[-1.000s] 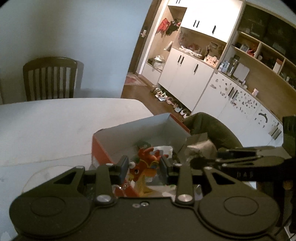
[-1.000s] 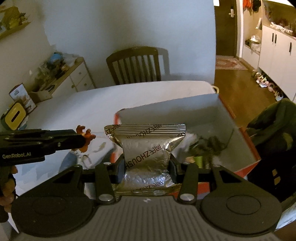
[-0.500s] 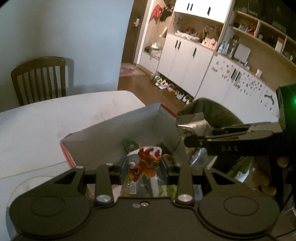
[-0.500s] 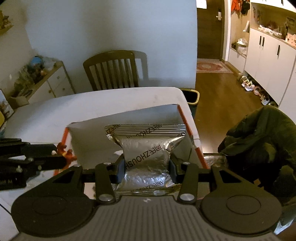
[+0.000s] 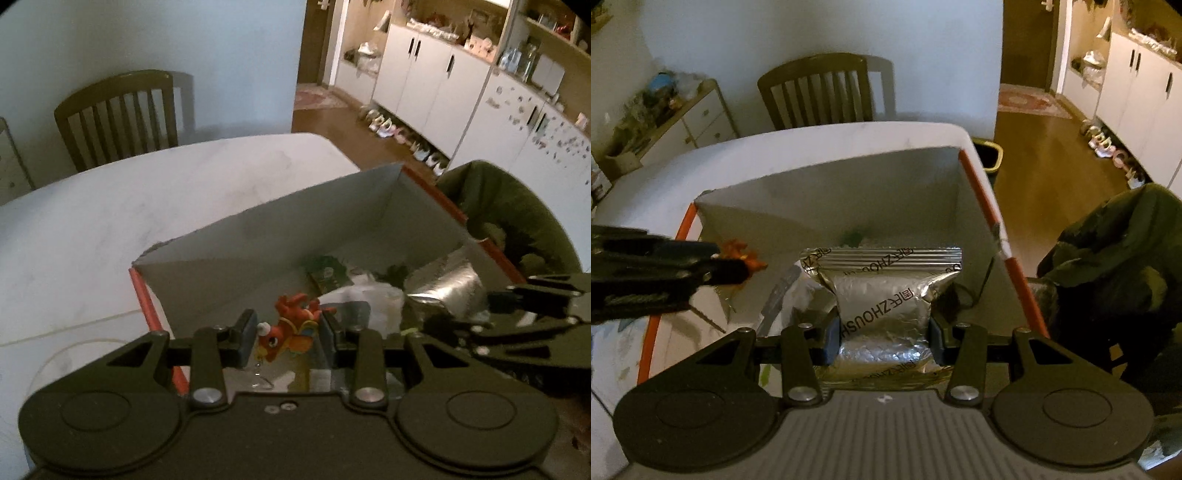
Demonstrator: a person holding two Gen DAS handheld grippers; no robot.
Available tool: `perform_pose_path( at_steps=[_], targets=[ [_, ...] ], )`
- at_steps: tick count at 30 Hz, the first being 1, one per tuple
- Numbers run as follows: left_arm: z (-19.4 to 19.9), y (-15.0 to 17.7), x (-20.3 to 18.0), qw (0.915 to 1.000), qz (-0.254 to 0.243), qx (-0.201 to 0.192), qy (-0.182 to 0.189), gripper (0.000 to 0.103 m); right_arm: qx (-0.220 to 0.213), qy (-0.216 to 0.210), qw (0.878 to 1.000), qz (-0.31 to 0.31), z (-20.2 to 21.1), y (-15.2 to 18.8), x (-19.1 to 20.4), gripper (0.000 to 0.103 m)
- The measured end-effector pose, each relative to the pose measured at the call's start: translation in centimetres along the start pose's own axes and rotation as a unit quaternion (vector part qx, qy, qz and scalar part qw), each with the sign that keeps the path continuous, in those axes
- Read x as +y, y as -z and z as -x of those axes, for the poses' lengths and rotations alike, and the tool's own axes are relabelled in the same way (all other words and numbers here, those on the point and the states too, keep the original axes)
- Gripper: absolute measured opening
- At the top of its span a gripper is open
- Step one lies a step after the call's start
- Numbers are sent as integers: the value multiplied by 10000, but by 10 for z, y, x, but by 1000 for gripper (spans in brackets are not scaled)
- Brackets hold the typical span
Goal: Organize objects
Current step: 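Lower both items into the shoebox and open both grippers, then withdraw both grippers from the shoebox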
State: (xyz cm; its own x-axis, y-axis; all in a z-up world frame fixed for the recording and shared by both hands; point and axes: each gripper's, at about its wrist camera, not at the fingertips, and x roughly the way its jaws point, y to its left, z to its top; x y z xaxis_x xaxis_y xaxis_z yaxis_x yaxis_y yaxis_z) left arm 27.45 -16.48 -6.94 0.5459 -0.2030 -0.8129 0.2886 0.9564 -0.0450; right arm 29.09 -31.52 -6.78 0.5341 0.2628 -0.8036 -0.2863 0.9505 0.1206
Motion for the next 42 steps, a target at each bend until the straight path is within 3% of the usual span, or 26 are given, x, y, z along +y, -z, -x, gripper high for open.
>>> perform_pose_path(
  at_steps=[5,15,19,25,29,37,42],
  targets=[
    [-15,2,-10,9994,-207,233,-163,35,97,29,9998,142,-6,7,1,46],
    [-31,10,-7,9975,-146,682,-109,33,144,-67,9997,170,-9,11,-4,47],
    [-30,14,-3,9975,-74,703,-79,37,-13,-31,9998,211,-4,12,-3,56],
    [-17,17,-2,9984,-29,559,43,47,-191,-75,9997,147,8,13,-8,59],
    [3,22,-5,9994,-149,321,21,63,-304,-115,9995,41,19,15,-9,59],
    [51,26,-2,9991,-173,-221,326,64,-691,-99,9976,-43,57,18,3,59],
    [83,31,0,9962,-290,-630,518,72,-949,-78,9954,-125,84,26,17,63]
  ],
)
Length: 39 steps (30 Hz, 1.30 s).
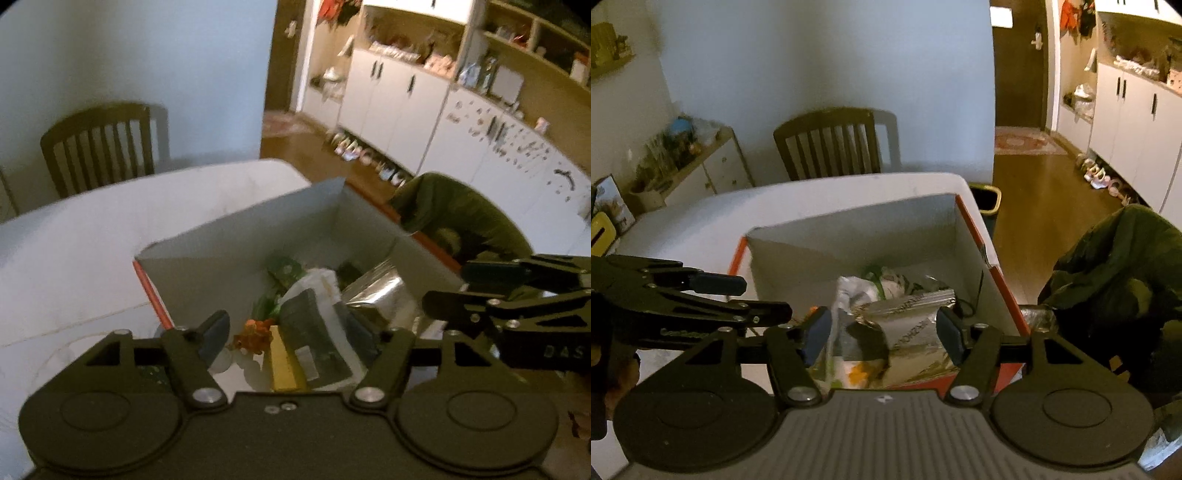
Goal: Organize objects
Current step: 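Withdraw both grippers from the shoebox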
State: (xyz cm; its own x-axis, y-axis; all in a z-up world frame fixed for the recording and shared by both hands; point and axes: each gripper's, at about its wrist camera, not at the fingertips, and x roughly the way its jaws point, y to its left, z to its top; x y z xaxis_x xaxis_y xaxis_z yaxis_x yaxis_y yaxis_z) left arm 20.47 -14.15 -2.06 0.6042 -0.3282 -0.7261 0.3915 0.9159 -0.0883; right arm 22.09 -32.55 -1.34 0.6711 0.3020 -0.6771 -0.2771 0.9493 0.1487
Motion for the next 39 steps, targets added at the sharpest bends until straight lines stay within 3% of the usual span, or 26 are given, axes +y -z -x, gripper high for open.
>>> perform_pose_path(
  at_steps=[15,25,28,39],
  targets=[
    [79,14,14,9929,-583,-774,695,79,-684,292,9959,-524,75,28,63,66],
    [97,26,18,9823,-893,-961,1336,98,-1040,532,9890,-905,112,61,102,76],
    [103,32,20,9808,-923,-1043,1364,103,-1140,668,9872,-898,121,69,111,79],
    [116,43,39,9827,-841,-1088,1237,103,-1433,713,9809,-1108,131,80,130,94]
  ],
)
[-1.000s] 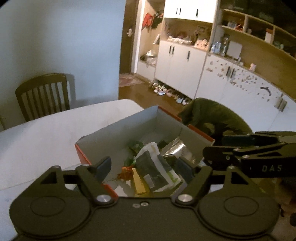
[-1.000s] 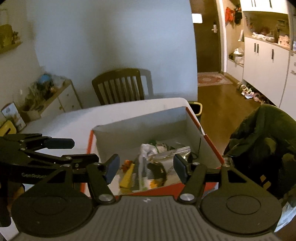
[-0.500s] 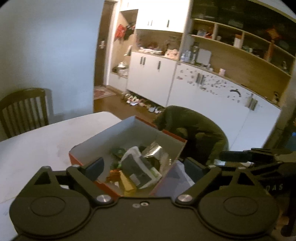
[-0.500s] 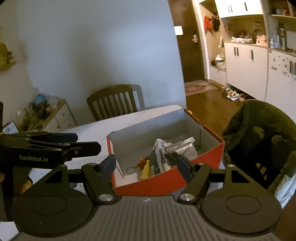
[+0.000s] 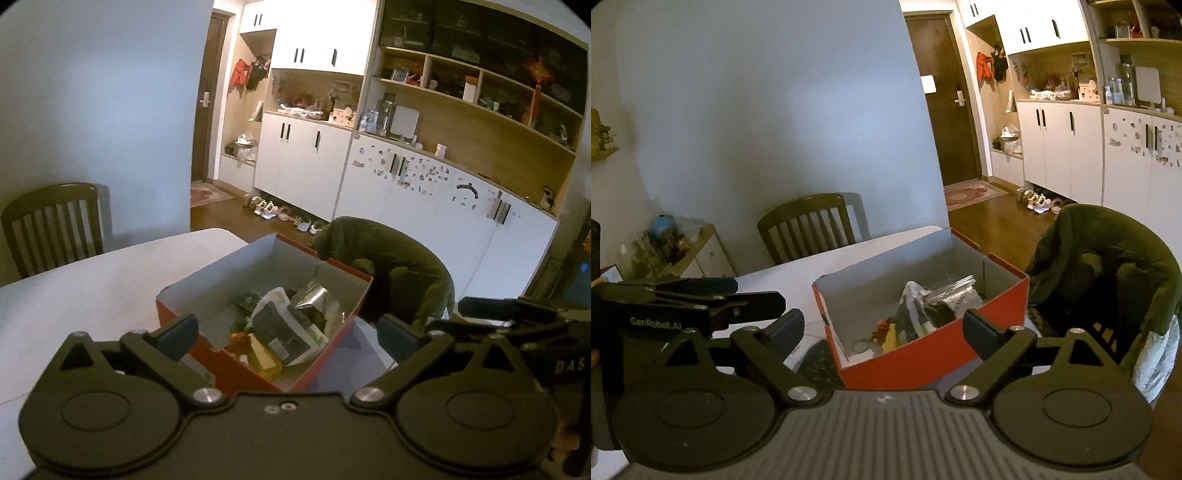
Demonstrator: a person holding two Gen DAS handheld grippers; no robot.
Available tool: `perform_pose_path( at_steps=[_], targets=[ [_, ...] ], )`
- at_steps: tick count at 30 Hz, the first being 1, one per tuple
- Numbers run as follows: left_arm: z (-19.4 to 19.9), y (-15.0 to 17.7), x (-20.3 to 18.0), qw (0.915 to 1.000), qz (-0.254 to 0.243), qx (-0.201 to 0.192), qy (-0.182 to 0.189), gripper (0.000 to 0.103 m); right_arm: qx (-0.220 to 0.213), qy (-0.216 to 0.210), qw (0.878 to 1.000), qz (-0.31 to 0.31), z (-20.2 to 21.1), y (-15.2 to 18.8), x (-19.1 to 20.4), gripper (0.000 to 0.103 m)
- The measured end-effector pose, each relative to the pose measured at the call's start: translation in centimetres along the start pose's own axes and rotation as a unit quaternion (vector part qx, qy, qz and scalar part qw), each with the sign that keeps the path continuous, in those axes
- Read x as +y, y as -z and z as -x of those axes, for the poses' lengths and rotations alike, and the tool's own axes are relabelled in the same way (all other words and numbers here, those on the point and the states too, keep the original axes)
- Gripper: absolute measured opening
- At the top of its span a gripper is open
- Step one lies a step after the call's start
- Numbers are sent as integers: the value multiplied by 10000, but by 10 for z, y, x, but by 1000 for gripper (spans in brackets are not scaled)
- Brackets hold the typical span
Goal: Organize objects
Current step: 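Withdraw both grippers from the shoebox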
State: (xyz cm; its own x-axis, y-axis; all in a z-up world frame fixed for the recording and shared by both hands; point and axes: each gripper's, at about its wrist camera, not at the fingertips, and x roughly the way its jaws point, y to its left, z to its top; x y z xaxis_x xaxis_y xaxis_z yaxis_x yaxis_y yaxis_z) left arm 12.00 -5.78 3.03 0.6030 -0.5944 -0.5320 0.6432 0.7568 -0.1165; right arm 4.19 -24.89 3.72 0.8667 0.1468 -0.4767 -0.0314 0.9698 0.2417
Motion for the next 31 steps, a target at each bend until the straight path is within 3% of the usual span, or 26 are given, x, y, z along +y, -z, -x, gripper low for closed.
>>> perform_pose_path(
  at_steps=[7,22,31],
  targets=[
    [14,8,12,9998,153,-41,-82,103,-32,-66,9999,149,-3,2,20,100],
    [32,24,23,9987,161,-18,-473,103,231,-40,9997,95,-14,12,40,100],
    [37,27,24,9987,141,-11,-494,103,263,-35,9996,83,-9,18,50,100]
  ],
)
